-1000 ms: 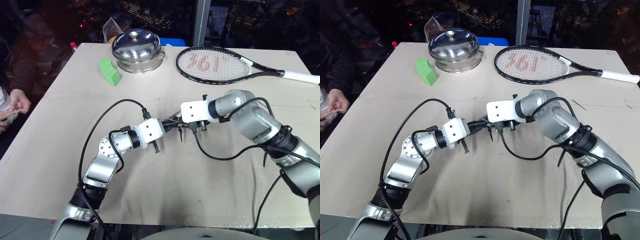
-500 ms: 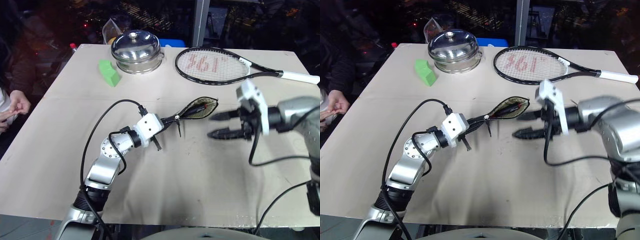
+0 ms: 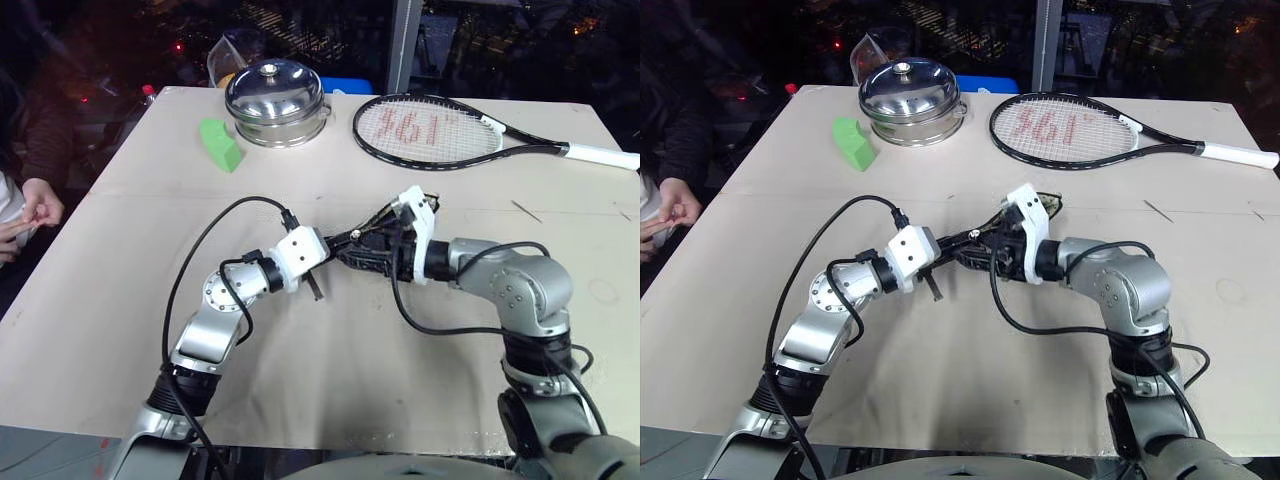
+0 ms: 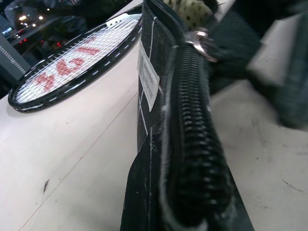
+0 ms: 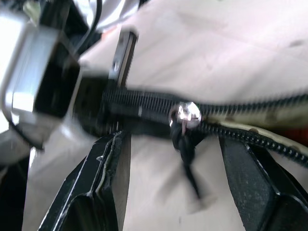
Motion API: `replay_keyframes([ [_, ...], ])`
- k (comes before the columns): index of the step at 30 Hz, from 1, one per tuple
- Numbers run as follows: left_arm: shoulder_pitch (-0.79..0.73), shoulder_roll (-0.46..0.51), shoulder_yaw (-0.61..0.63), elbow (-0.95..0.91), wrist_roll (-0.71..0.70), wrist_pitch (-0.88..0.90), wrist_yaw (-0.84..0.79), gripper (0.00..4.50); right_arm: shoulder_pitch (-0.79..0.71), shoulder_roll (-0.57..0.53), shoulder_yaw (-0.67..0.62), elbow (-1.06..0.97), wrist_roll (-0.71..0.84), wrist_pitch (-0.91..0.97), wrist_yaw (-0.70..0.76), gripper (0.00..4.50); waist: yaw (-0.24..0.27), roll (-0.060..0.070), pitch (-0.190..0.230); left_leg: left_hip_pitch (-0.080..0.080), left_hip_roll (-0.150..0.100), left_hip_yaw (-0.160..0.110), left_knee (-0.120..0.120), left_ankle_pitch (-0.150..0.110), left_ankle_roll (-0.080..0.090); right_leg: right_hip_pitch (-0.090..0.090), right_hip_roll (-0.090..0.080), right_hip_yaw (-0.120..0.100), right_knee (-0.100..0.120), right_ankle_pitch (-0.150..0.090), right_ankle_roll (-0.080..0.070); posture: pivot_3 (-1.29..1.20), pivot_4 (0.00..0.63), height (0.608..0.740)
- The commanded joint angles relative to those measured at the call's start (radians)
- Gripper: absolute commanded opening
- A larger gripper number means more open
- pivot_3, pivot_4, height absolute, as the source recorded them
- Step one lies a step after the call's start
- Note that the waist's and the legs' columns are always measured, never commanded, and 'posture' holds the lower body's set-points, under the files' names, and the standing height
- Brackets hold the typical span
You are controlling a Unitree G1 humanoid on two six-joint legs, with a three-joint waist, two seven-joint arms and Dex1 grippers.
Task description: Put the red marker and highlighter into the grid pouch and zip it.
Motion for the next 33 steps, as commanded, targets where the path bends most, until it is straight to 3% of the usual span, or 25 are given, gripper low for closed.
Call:
replay_keyframes([
  [1, -0.002, 0.002, 0.000, -0.030, 0.003, -0.014, 0.005, 0.00, -0.024, 0.014, -0.019, -0.007, 0.029, -0.013, -0.035, 1.57, 0.000, 0.000, 0.000, 0.000, 0.000, 0.000, 0.000, 0.000, 0.000, 0.000, 0.000, 0.000, 0.000, 0.000, 0.000, 0.00, 0.150, 0.740],
  [4, 0.004, 0.001, 0.000, -0.039, 0.004, -0.009, 0.011, 0.00, -0.029, 0.015, -0.030, -0.014, 0.050, 0.006, -0.058, 0.07, -0.002, 0.000, 0.000, 0.000, 0.000, 0.000, 0.000, 0.000, 0.000, 0.000, 0.000, 0.000, 0.000, 0.000, 0.000, 0.00, 0.150, 0.740],
  [11, 0.017, 0.008, 0.005, -0.052, 0.010, 0.003, 0.022, 0.00, -0.020, -0.063, -0.074, -0.067, 0.093, 0.064, -0.091, 0.02, -0.002, 0.000, 0.000, 0.000, 0.000, 0.000, 0.000, 0.000, 0.000, 0.000, 0.000, 0.000, 0.000, 0.000, 0.000, 0.00, 0.150, 0.740],
  [18, 0.022, 0.026, 0.024, -0.031, 0.032, 0.001, 0.045, 0.00, -0.023, -0.368, -0.195, 0.114, -0.076, -0.053, -0.195, 0.02, -0.002, 0.000, 0.000, 0.000, -0.001, 0.001, 0.000, 0.000, 0.001, 0.000, -0.001, 0.000, -0.001, 0.000, 0.000, 0.00, 0.150, 0.740],
  [24, 0.000, 0.055, -0.028, 0.026, 0.041, -0.095, -0.026, 0.00, 0.095, -0.522, -0.033, 0.081, -0.109, -0.319, -0.003, 0.02, -0.001, 0.001, 0.000, 0.000, 0.001, 0.001, -0.003, 0.000, 0.000, -0.002, 0.003, 0.002, -0.001, 0.000, 0.000, 0.00, 0.150, 0.740],
  [25, 0.002, 0.059, -0.022, 0.019, 0.005, -0.094, -0.056, 0.64, 0.130, -0.550, -0.023, 0.066, -0.112, -0.371, 0.038, 0.66, 0.000, 0.001, 0.000, 0.000, 0.001, 0.001, -0.003, 0.000, 0.000, -0.002, 0.002, 0.002, -0.001, 0.000, 0.000, 0.00, 0.150, 0.740],
  [28, 0.051, 0.093, 0.039, -0.041, -0.161, 0.031, -0.144, 1.75, 0.306, -0.616, -0.083, -0.017, -0.083, -0.540, 0.180, 1.77, 0.005, 0.001, 0.001, -0.001, 0.000, 0.002, -0.002, -0.001, 0.001, -0.002, -0.001, 0.002, -0.002, -0.001, 0.001, 0.00, 0.150, 0.740],
  [30, 0.123, 0.123, 0.123, -0.113, -0.330, 0.216, -0.164, 2.31, 0.434, -0.622, -0.188, -0.063, -0.027, -0.605, 0.241, 2.33, -0.002, 0.001, 0.001, -0.001, 0.000, 0.002, -0.002, -0.001, 0.002, -0.001, -0.001, 0.002, -0.003, -0.002, 0.004, 0.00, 0.150, 0.740],
  [31, 0.167, 0.143, 0.172, -0.155, -0.426, 0.318, -0.168, 3.07, 0.502, -0.628, -0.240, -0.076, -0.016, -0.639, 0.267, 3.09, -0.005, 0.001, 0.001, 0.000, 0.000, 0.002, -0.002, -0.001, 0.002, 0.000, -0.001, 0.002, -0.003, -0.003, 0.006, 0.00, 0.150, 0.740],
  [33, 0.283, 0.183, 0.264, -0.238, -0.535, 0.419, -0.173, 3.81, 0.635, -0.621, -0.360, -0.090, -0.002, -0.736, 0.325, 3.88, -0.004, 0.001, 0.001, 0.000, 0.000, 0.002, -0.002, -0.001, 0.002, 0.000, -0.001, 0.002, -0.002, -0.004, 0.006, 0.00, 0.150, 0.740],
])
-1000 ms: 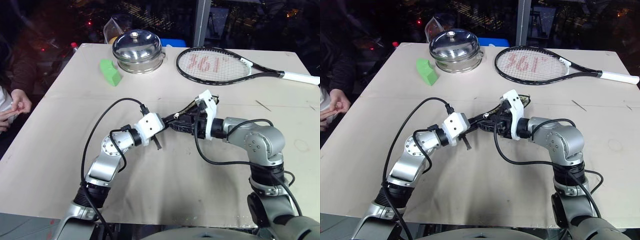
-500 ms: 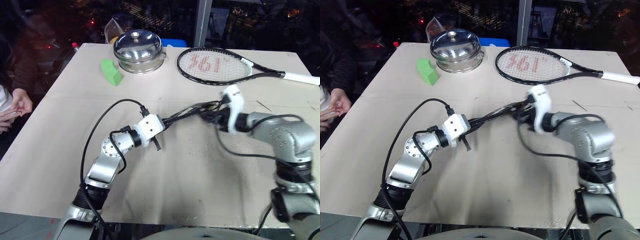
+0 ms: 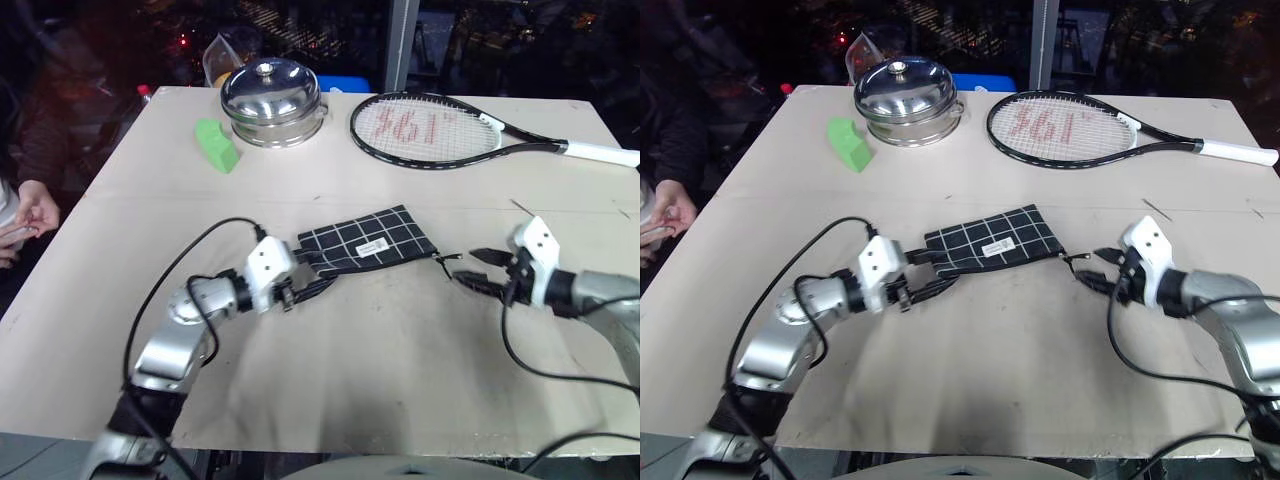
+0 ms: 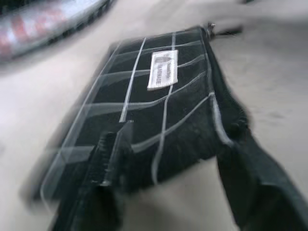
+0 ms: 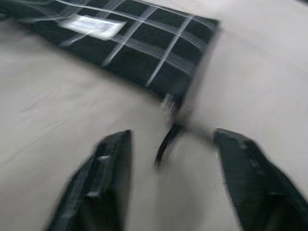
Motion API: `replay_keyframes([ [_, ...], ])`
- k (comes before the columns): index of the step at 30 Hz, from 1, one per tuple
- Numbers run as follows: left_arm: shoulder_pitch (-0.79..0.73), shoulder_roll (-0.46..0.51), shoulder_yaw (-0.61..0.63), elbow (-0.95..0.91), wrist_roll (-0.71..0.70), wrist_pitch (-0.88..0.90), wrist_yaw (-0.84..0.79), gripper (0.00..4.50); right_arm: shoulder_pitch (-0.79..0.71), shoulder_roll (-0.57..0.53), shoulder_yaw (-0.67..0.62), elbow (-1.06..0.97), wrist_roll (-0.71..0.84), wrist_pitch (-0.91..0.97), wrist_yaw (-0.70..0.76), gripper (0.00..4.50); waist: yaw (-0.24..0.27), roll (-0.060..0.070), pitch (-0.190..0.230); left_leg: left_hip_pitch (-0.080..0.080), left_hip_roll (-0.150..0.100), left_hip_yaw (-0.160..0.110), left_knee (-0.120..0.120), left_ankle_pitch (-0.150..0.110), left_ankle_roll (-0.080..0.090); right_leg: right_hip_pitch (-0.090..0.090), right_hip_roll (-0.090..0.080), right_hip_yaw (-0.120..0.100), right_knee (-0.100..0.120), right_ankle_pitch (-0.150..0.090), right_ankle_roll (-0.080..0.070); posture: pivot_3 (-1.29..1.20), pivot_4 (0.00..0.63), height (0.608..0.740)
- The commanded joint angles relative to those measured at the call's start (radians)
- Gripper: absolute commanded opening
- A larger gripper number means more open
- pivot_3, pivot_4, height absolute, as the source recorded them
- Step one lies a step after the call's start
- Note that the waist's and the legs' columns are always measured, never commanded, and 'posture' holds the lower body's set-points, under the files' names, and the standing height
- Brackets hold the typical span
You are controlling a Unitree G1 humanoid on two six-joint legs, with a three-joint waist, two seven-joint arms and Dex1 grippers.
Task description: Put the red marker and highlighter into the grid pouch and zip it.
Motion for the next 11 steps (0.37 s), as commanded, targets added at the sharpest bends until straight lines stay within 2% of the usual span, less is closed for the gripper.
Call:
replay_keyframes([
  [1, 0.179, 0.067, 0.178, -0.191, -0.240, 0.206, -0.013, 4.10, 0.190, -0.006, -0.241, -0.069, 0.057, -0.172, 0.118, 4.21, 0.001, 0.000, 0.000, 0.000, 0.000, -0.001, 0.000, 0.000, 0.000, 0.000, 0.000, 0.000, 0.000, 0.000, 0.000, 0.00, 0.150, 0.740],
  [2, 0.246, 0.077, 0.224, -0.227, -0.260, 0.217, -0.010, 4.46, 0.251, -0.002, -0.300, -0.075, 0.068, -0.211, 0.153, 4.49, 0.002, 0.000, 0.000, 0.001, 0.000, -0.001, -0.001, 0.000, 0.000, 0.001, 0.000, 0.000, 0.000, -0.001, 0.001, 0.00, 0.150, 0.740],
  [6, 0.465, 0.098, 0.386, -0.322, -0.280, 0.199, -0.016, 4.46, 0.476, 0.020, -0.484, -0.102, 0.082, -0.356, 0.277, 4.49, 0.007, 0.001, 0.000, 0.003, 0.000, -0.002, 0.000, 0.000, 0.000, 0.004, 0.000, -0.001, -0.002, -0.001, 0.001, 0.00, 0.150, 0.740],
  [8, 0.515, 0.104, 0.432, -0.338, -0.283, 0.197, -0.017, 4.46, 0.542, 0.030, -0.528, -0.110, 0.086, -0.396, 0.307, 4.49, 0.013, 0.000, -0.001, 0.004, 0.000, -0.002, 0.000, 0.000, 0.000, 0.004, -0.001, -0.001, -0.002, -0.001, 0.001, 0.00, 0.150, 0.740],
  [11, 0.532, 0.113, 0.446, -0.341, -0.285, 0.189, -0.032, 4.46, 0.567, 0.033, -0.528, -0.108, 0.066, -0.435, 0.299, 4.49, 0.017, 0.001, -0.001, 0.005, 0.000, -0.002, 0.000, -0.001, -0.002, 0.005, -0.002, -0.001, -0.002, -0.003, -0.004, 0.00, 0.150, 0.740],
])
